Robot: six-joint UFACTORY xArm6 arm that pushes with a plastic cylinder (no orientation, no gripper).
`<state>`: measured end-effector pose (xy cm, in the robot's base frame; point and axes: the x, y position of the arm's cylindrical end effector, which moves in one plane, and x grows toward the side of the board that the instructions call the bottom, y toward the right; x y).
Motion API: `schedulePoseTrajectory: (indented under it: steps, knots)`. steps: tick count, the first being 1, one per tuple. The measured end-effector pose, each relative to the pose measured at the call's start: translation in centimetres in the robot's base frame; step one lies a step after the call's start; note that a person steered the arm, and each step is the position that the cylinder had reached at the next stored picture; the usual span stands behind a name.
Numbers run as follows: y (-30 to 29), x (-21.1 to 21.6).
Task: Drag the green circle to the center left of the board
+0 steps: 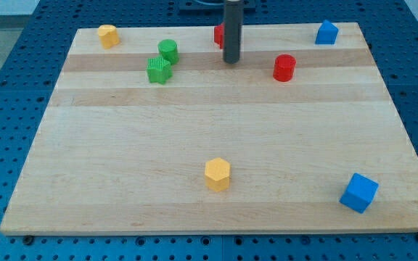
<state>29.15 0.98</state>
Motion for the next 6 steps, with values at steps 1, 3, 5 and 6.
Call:
schedulePoseTrajectory:
  steps: [1, 3, 5, 6]
  knots:
    - [-3.4, -0.3]
    - [-9.7, -2.5]
    - [-14.6, -4.4]
    - [-16.6, -4.9]
